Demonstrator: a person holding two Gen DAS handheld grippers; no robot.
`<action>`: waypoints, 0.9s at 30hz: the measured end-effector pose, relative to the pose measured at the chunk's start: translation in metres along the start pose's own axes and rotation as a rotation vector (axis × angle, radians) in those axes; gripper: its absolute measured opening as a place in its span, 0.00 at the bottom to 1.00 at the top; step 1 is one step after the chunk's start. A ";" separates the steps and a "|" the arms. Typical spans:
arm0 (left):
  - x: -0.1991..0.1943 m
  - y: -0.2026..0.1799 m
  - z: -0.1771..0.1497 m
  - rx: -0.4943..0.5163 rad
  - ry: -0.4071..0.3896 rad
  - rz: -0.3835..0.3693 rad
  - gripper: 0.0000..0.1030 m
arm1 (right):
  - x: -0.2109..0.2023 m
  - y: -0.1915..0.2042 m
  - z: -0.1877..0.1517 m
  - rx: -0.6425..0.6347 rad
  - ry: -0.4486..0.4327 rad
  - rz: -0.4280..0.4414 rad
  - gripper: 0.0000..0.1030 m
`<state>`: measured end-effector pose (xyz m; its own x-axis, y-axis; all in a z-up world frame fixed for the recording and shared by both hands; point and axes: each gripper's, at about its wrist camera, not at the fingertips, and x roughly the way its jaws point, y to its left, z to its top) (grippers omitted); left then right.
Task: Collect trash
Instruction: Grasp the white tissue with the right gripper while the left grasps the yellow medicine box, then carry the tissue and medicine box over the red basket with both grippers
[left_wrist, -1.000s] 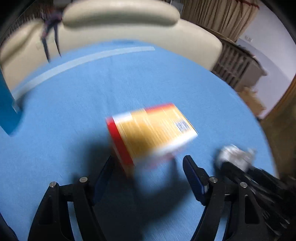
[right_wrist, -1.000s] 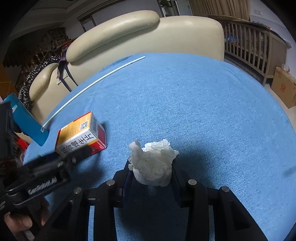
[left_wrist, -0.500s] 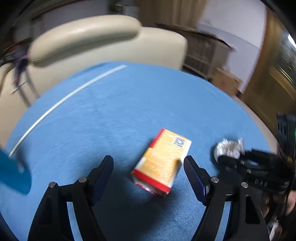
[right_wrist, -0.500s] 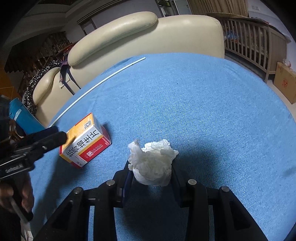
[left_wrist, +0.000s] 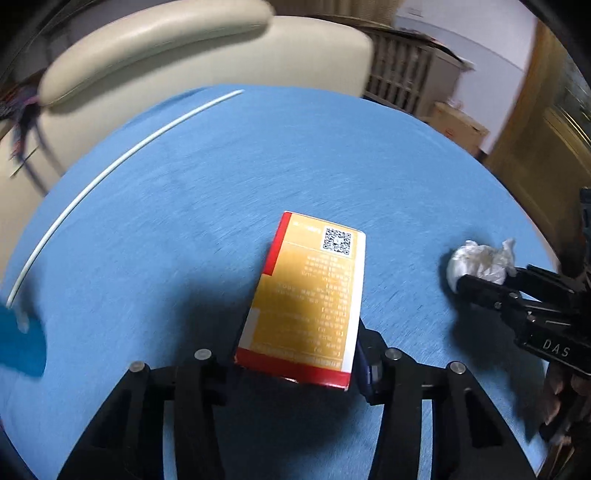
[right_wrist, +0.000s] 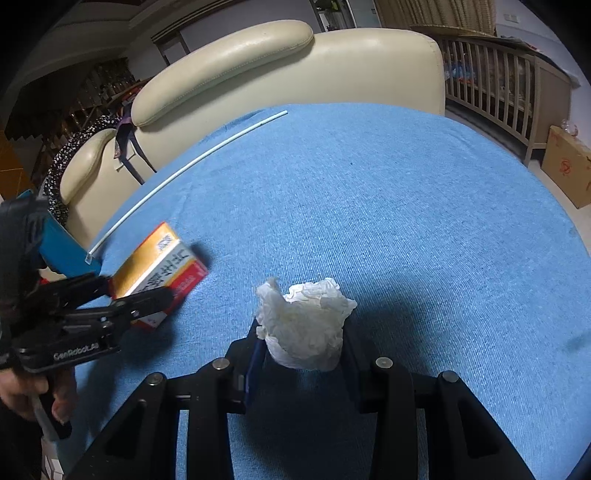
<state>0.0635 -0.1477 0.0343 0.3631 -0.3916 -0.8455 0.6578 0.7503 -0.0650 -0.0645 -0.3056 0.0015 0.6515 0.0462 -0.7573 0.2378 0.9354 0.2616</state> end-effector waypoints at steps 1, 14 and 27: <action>-0.005 0.000 -0.008 -0.026 -0.001 0.015 0.49 | 0.000 0.001 -0.001 0.001 0.002 -0.003 0.39; -0.063 -0.013 -0.082 -0.189 -0.042 0.220 0.49 | -0.039 0.044 -0.038 -0.032 -0.005 0.032 0.39; -0.107 -0.024 -0.135 -0.287 -0.088 0.245 0.49 | -0.091 0.086 -0.089 -0.092 -0.038 0.058 0.39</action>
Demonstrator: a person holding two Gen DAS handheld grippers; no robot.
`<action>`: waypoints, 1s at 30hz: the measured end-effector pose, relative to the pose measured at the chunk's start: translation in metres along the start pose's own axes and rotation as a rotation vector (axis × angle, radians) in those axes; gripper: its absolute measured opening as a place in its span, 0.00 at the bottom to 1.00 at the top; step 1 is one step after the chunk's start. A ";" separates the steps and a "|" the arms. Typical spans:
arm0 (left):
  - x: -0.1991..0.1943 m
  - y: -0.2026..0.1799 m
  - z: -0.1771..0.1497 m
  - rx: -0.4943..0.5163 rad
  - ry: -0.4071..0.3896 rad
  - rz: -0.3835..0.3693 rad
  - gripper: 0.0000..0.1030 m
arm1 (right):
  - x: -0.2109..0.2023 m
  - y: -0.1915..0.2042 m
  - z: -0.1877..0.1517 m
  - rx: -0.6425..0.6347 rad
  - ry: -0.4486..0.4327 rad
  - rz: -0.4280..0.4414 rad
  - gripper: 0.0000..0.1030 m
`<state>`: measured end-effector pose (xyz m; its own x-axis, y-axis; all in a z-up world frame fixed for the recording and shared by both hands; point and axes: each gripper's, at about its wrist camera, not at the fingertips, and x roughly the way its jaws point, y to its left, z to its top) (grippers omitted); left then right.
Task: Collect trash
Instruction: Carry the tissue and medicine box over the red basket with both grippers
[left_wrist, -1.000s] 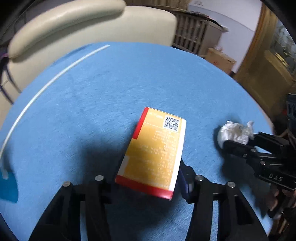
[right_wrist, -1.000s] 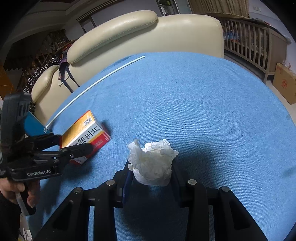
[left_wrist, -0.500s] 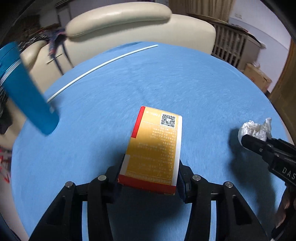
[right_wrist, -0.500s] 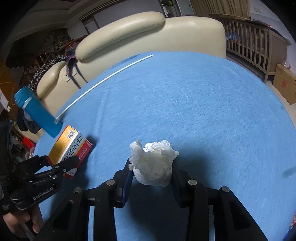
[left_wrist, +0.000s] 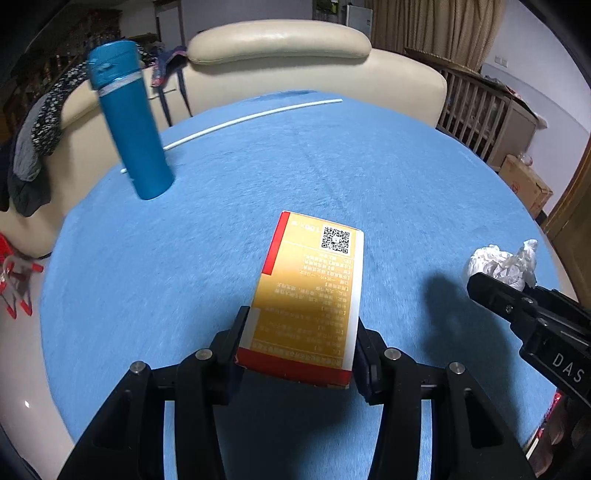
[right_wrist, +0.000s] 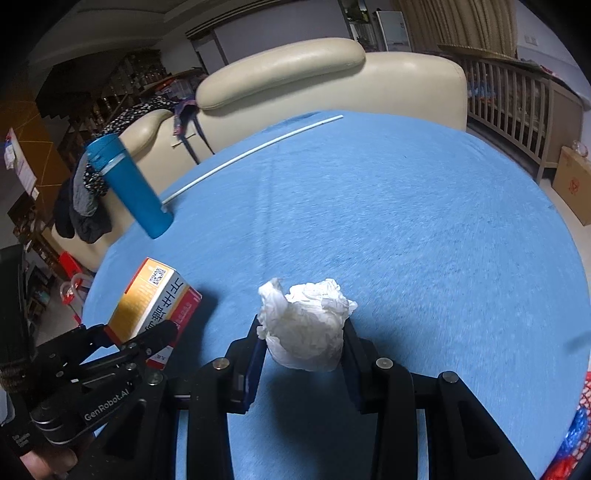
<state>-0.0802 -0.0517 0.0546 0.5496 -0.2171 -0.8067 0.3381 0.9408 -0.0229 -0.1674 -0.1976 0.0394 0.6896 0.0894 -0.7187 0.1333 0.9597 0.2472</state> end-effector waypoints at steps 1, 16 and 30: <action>-0.004 0.001 -0.005 -0.009 -0.005 0.000 0.49 | -0.005 0.003 -0.003 -0.003 -0.006 0.002 0.39; -0.049 -0.008 -0.052 -0.015 -0.043 0.003 0.49 | -0.053 0.003 -0.050 0.023 -0.052 -0.015 0.39; -0.073 -0.060 -0.059 0.086 -0.078 -0.025 0.49 | -0.097 -0.043 -0.074 0.114 -0.119 -0.058 0.39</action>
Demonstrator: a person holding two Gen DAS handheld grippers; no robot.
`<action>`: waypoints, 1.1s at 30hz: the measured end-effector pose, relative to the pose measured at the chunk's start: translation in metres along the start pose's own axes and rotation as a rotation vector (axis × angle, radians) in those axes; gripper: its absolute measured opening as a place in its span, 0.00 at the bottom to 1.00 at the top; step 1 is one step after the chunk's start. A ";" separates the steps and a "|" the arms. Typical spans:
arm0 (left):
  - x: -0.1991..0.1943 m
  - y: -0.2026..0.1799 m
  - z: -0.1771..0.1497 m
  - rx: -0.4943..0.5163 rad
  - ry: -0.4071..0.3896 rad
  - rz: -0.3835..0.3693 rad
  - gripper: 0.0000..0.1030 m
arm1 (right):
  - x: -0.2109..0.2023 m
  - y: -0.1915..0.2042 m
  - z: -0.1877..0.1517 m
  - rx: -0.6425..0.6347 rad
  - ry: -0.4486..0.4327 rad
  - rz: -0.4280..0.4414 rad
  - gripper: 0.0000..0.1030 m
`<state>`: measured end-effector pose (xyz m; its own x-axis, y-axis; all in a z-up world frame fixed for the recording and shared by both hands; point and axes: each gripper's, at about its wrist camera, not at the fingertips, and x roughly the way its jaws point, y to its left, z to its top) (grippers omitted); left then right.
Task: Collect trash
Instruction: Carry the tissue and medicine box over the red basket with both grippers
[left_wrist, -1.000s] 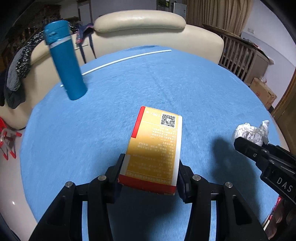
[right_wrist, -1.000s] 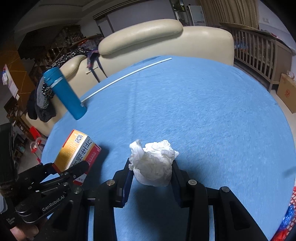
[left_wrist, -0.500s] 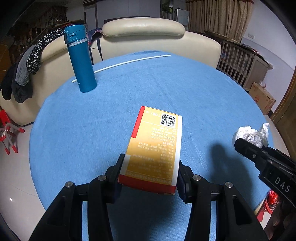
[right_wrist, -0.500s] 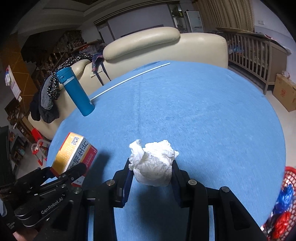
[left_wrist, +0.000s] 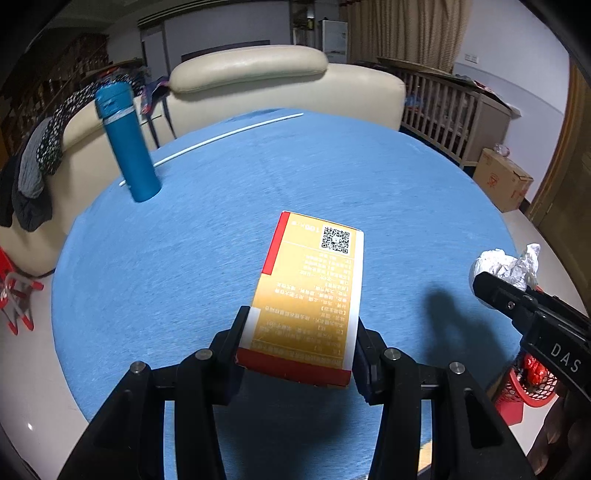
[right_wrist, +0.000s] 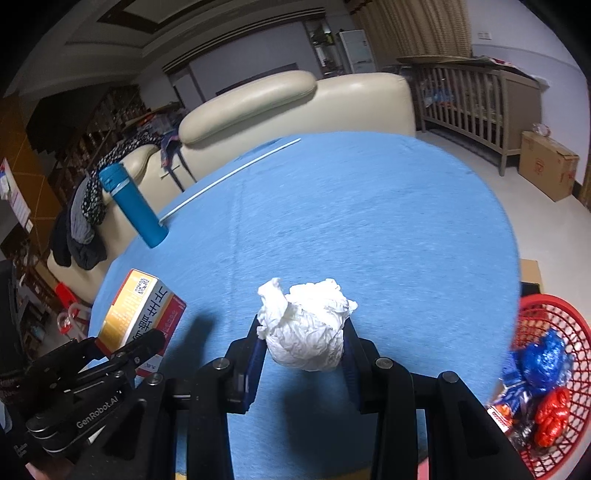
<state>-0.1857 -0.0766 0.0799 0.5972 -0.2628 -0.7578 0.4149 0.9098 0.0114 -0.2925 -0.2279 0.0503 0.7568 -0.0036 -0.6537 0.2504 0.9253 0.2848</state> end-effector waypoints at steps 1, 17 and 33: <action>-0.001 -0.003 0.001 0.006 -0.002 -0.002 0.49 | -0.004 -0.005 0.000 0.008 -0.008 -0.004 0.39; -0.005 -0.106 0.012 0.196 -0.003 -0.119 0.49 | -0.064 -0.100 -0.006 0.154 -0.109 -0.099 0.39; -0.003 -0.209 0.014 0.358 0.030 -0.246 0.49 | -0.107 -0.191 -0.019 0.268 -0.139 -0.230 0.39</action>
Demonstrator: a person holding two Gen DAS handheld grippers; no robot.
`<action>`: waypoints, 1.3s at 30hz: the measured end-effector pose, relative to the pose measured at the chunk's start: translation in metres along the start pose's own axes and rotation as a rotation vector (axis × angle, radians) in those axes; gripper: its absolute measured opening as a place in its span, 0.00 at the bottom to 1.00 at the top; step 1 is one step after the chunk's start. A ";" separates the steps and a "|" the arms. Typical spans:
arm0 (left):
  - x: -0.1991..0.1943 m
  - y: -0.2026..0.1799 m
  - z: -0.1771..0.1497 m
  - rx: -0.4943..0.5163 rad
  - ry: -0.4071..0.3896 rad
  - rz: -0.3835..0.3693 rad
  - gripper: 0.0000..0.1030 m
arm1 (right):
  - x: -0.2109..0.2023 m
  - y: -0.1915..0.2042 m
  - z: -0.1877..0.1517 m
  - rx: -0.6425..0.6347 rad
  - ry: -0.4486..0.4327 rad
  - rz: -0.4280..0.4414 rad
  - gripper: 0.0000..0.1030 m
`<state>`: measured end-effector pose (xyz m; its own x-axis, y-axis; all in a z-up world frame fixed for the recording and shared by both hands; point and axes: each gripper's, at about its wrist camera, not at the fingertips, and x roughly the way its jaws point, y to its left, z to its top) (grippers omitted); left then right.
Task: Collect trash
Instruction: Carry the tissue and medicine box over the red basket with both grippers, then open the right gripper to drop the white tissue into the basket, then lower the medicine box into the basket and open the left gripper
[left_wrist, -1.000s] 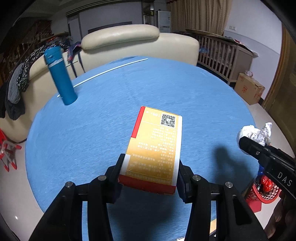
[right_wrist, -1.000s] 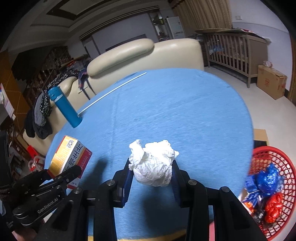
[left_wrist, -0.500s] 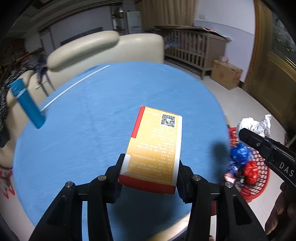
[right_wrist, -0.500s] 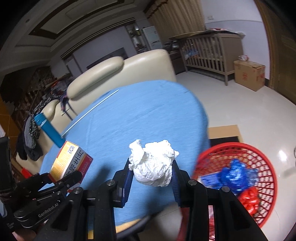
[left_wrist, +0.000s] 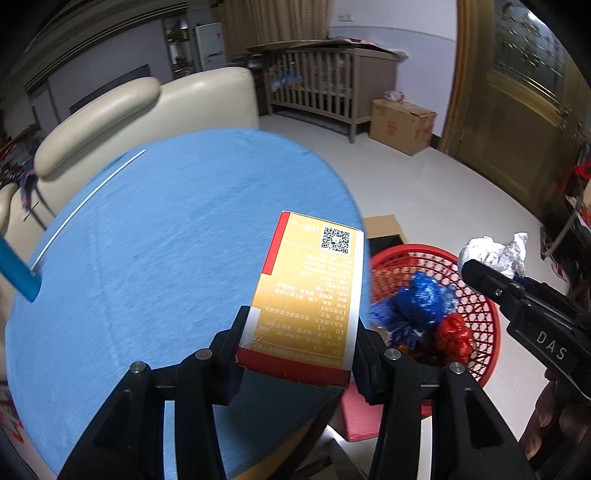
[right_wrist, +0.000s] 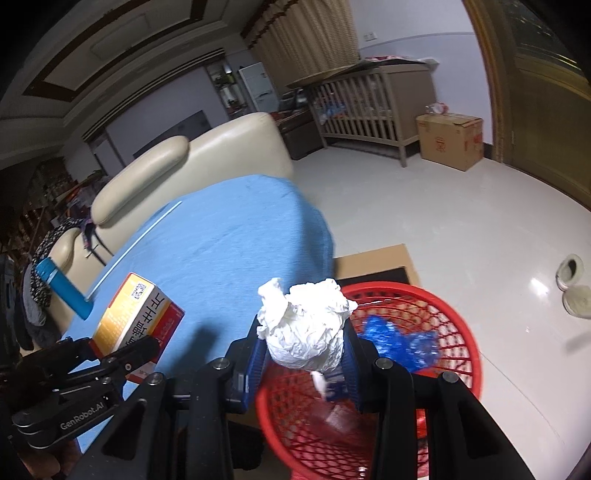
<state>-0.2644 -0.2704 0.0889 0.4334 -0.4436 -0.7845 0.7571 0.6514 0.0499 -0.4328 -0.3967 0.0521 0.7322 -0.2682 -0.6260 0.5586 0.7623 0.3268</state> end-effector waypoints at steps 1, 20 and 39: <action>0.001 -0.005 0.001 0.008 0.003 -0.007 0.49 | 0.000 -0.005 0.001 0.006 0.001 -0.006 0.39; 0.018 -0.058 0.010 0.106 0.041 -0.065 0.48 | 0.004 -0.079 -0.007 0.117 0.035 -0.107 0.39; 0.033 -0.083 0.008 0.141 0.078 -0.085 0.49 | 0.032 -0.098 -0.021 0.154 0.136 -0.119 0.67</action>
<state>-0.3088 -0.3441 0.0634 0.3301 -0.4404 -0.8349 0.8527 0.5185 0.0637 -0.4724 -0.4679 -0.0156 0.6047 -0.2608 -0.7525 0.6982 0.6282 0.3433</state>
